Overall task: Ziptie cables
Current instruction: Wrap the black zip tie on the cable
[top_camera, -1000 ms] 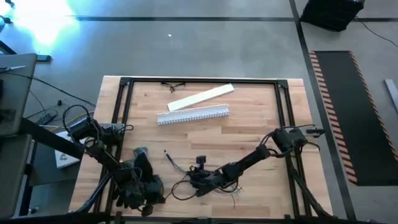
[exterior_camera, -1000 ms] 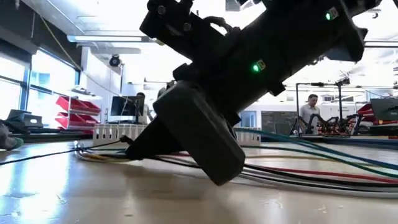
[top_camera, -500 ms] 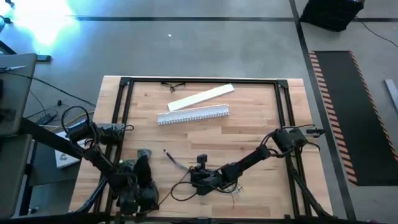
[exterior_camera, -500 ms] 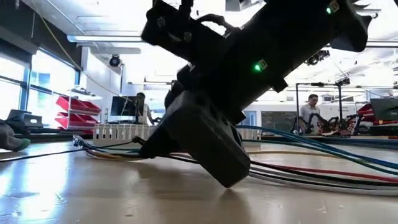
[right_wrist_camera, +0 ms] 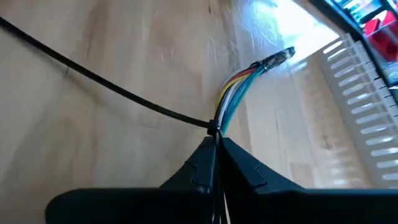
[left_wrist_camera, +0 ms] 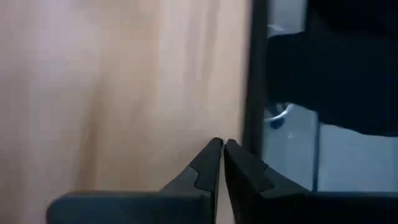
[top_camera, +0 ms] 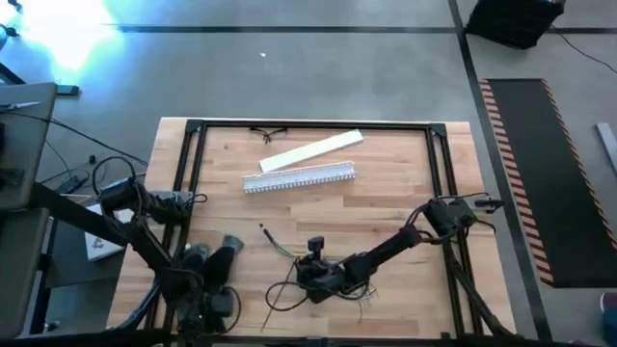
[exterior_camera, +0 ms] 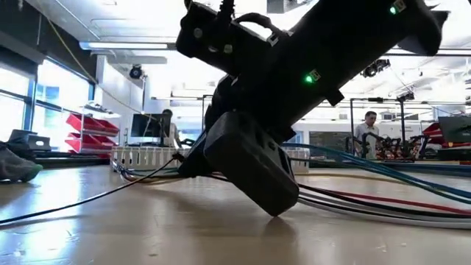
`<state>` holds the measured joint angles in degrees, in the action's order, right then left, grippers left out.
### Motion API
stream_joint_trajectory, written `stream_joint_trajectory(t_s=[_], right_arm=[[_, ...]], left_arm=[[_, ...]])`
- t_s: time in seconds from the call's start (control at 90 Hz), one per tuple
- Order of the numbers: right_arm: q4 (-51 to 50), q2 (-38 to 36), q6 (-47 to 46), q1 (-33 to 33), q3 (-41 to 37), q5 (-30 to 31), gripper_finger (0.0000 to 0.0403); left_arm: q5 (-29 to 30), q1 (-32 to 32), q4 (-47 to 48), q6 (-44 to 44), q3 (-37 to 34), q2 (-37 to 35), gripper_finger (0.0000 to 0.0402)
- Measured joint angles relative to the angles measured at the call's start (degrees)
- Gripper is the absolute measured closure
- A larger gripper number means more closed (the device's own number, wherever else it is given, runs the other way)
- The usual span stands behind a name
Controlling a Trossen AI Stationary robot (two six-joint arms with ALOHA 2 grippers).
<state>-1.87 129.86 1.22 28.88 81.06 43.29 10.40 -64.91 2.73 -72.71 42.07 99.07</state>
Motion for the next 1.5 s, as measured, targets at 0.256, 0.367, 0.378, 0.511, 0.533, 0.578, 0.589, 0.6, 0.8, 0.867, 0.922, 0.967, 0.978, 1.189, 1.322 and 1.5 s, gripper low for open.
stream_joint_trajectory(t_s=[0.256,0.367,0.378,0.511,0.533,0.578,0.589,0.6,0.8,0.867,0.922,0.967,0.978,1.189,1.322,1.5], right_arm=[[0.72,-0.06,0.55,0.74,-0.02,1.75,0.0403],[1.8,-0.42,3.12,0.76,-0.13,0.99,0.0403],[2.08,-0.42,3.41,0.78,-0.13,0.98,0.0403],[3.22,-0.75,4.01,1.14,-0.13,0.98,0.0403],[3.48,-0.83,4.02,1.14,-0.13,1.05,0.0403],[4.59,-0.9,4.02,1.2,-0.13,1.04,0.0403],[4.83,-0.92,4.01,1.2,-0.13,1.02,0.0403],[5.07,-0.94,3.98,1.2,-0.13,1.01,0.0403],[7.44,-1.61,4.18,1.05,-0.12,1.06,0.0403],[7.42,-1.97,3.8,1.04,-0.11,1.25,0.0403],[7.48,-1.97,4.0,1.01,-0.11,1.27,0.0403],[7.57,-1.97,4.19,1.01,-0.11,1.2,0.0403],[7.62,-1.95,4.18,1.01,-0.11,1.18,0.0403],[8.71,-1.95,3.8,1.0,-0.11,1.05,0.0403],[9.01,-1.95,3.8,0.94,-0.09,0.94,0.0403],[8.99,-1.97,3.78,0.96,-0.02,0.58,0.0403]], left_arm=[[35.91,5.52,-5.86,0.48,-3.14,0.13,0.0383],[35.11,10.35,-20.36,8.0,-7.3,0.54,0.0365],[34.99,10.9,-21.9,8.76,-7.59,0.54,0.0363],[29.8,16.22,-34.35,15.78,-11.34,1.35,0.0335],[28.6,17.21,-36.29,16.82,-11.59,1.35,0.033],[26.49,19.1,-39.43,18.57,-11.57,1.77,0.0322],[25.98,19.47,-39.96,19.05,-11.54,1.94,0.0321],[25.57,19.85,-40.29,19.49,-11.54,2.12,0.0319],[18.37,25.46,-46.62,24.83,-11.48,4.03,0.0299],[18.24,26.61,-45.7,25.27,-11.75,4.4,0.0298],[18.1,27.06,-46.95,26.49,-11.73,4.38,0.0298],[17.95,27.25,-48.26,27.0,-11.58,4.27,0.0298],[17.92,27.28,-48.43,27.08,-11.57,4.26,0.0298],[17.09,28.24,-50.72,32.0,-10.93,4.3,0.0298],[17.09,28.52,-50.5,34.99,-10.34,4.3,0.032],[17.28,28.3,-50.05,37.44,-10.01,4.3,0.0391]])
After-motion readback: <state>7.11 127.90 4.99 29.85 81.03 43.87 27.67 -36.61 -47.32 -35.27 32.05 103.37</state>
